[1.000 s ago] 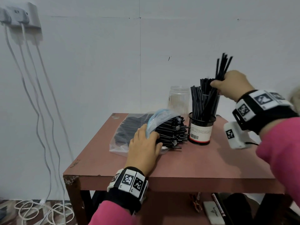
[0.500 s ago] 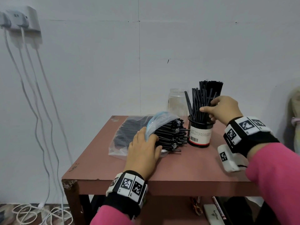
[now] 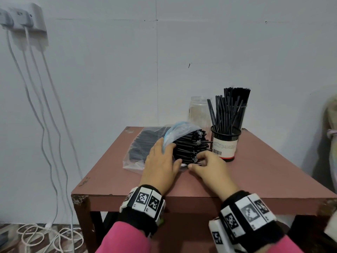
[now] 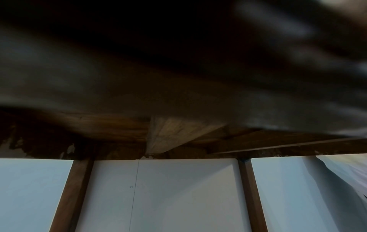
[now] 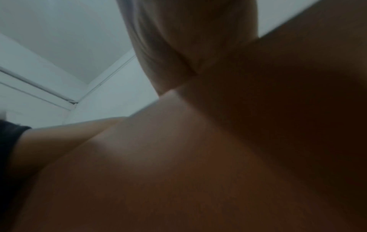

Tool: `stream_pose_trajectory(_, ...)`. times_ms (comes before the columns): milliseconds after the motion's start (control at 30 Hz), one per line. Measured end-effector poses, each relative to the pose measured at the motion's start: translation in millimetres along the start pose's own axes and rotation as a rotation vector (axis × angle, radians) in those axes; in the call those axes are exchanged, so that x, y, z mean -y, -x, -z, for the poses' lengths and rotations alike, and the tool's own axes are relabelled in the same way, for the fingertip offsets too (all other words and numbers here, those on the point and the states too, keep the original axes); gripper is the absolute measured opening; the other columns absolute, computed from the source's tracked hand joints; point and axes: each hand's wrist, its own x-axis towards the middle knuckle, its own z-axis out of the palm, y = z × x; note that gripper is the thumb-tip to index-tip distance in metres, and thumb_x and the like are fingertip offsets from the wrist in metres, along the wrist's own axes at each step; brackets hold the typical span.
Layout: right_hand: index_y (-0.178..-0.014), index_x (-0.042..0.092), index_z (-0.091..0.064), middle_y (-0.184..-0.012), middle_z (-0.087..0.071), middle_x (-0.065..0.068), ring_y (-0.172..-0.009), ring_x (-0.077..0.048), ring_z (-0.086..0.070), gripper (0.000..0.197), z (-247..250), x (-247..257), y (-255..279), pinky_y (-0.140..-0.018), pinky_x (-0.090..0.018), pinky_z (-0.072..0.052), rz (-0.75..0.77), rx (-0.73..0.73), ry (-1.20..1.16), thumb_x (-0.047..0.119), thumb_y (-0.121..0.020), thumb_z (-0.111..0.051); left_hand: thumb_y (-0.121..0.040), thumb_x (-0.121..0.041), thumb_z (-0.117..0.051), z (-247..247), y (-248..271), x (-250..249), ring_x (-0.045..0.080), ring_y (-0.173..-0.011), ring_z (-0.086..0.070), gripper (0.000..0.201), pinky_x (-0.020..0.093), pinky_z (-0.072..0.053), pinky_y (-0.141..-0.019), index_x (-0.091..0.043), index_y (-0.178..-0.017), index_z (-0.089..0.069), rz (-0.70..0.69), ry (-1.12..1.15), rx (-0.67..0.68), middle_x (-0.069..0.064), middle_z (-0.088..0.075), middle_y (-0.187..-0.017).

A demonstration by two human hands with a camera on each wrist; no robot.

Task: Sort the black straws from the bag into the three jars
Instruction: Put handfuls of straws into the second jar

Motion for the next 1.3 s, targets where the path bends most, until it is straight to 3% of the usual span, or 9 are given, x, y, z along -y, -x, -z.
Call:
stream_pose_trajectory(100,-0.085,0.027,-0.055,-0.076,-0.058,0.006,-0.076,-0.021,-0.064,0.035,-15.8,-1.0,1.0,-0.076,-0.041,-0.055,0.010,-0.045,-0.157,0.025,-0.068,-0.085,-0.095,-0.031,-0.055,0.4,0.1,-1.6,0.027,-0.143,-0.014,0.050,0.037,-0.018,-0.117,-0.018,-0.140,-0.039,0.015,0.067,0.012,0.011,-0.013,-0.156)
stream_pose_trajectory(267,-0.079,0.020,-0.059,-0.055,-0.056,0.008,-0.055,-0.015,-0.063,0.019,-21.4,-3.5,0.9,-0.066,-0.040,-0.056,0.023,-0.094,-0.376,0.010,-0.079,-0.076,-0.098,-0.024,-0.050,2.0,0.0,-3.8,0.024,-0.145,-0.010,0.042,0.035,-0.015,-0.117,-0.016,-0.139,-0.039,-0.009,0.159,0.026,0.011,-0.010,-0.157)
stream_pose_trajectory(433,-0.082,0.017,-0.064,-0.071,-0.068,-0.004,-0.057,-0.011,-0.065,0.010,-18.7,-7.0,5.3,-0.066,-0.033,-0.057,0.026,-0.193,-0.478,0.010,-0.086,-0.070,-0.090,-0.019,-0.060,1.9,1.0,-3.0,0.031,-0.134,-0.034,0.029,0.049,-0.037,-0.106,-0.024,-0.117,-0.049,-0.066,0.138,-0.058,0.014,-0.026,-0.149)
stream_pose_trajectory(600,-0.089,0.018,-0.065,-0.082,-0.069,-0.005,-0.070,-0.013,-0.068,0.013,-15.6,-10.6,3.7,-0.071,-0.031,-0.057,0.017,-0.184,-0.523,0.012,-0.082,-0.074,-0.087,-0.019,-0.060,0.8,0.4,-0.1,0.036,-0.126,-0.041,0.012,0.053,-0.044,-0.097,-0.021,-0.099,-0.062,-0.103,0.104,-0.081,0.016,-0.033,-0.145)
stream_pose_trajectory(700,-0.089,0.021,-0.068,-0.085,-0.070,-0.008,-0.079,-0.019,-0.069,0.016,-16.8,-9.1,1.2,-0.075,-0.033,-0.058,0.020,-0.137,-0.525,0.011,-0.080,-0.076,-0.089,-0.031,-0.049,-1.7,-1.6,3.1,0.036,-0.122,-0.043,0.018,0.052,-0.045,-0.094,-0.028,-0.093,-0.066,-0.176,0.084,-0.041,0.015,-0.035,-0.143)
stream_pose_trajectory(833,-0.081,0.022,-0.071,-0.079,-0.071,0.001,-0.068,-0.008,-0.069,0.012,-17.9,-9.2,1.0,-0.079,-0.041,-0.059,0.015,-0.165,-0.501,0.011,-0.083,-0.073,-0.088,-0.026,-0.061,-2.4,-1.2,3.7,0.036,-0.121,-0.044,0.011,0.053,-0.044,-0.095,-0.024,-0.097,-0.066,-0.144,0.061,-0.054,0.016,-0.035,-0.144)
stream_pose_trajectory(1067,-0.081,0.029,-0.066,-0.084,-0.069,0.011,-0.067,-0.008,-0.070,0.011,-16.8,-13.9,2.8,-0.083,-0.050,-0.056,0.009,-0.320,-0.517,0.022,-0.089,-0.067,-0.091,-0.035,-0.059,-3.0,-0.7,0.2,0.035,-0.124,-0.041,0.040,0.049,-0.041,-0.101,-0.012,-0.124,-0.056,0.009,-0.029,-0.084,0.015,-0.027,-0.152)
stream_pose_trajectory(1200,-0.082,0.030,-0.067,-0.083,-0.071,0.007,-0.068,-0.008,-0.070,0.011,-16.2,-13.6,3.3,-0.083,-0.050,-0.055,0.006,-0.294,-0.498,0.022,-0.082,-0.075,-0.089,-0.038,-0.063,1.5,1.3,-1.8,0.036,-0.135,-0.030,0.045,0.049,-0.033,-0.108,-0.024,-0.130,-0.053,-0.040,-0.021,-0.069,0.017,-0.017,-0.156)
stream_pose_trajectory(1300,-0.081,0.028,-0.067,-0.083,-0.071,0.007,-0.067,-0.010,-0.070,0.011,-15.5,-13.8,4.3,-0.082,-0.051,-0.056,-0.004,-0.300,-0.497,0.019,-0.085,-0.071,-0.081,-0.039,-0.071,2.1,0.3,-0.1,0.040,-0.144,-0.017,0.042,0.058,-0.027,-0.109,-0.040,-0.119,-0.052,-0.173,-0.046,-0.055,0.016,-0.018,-0.157)
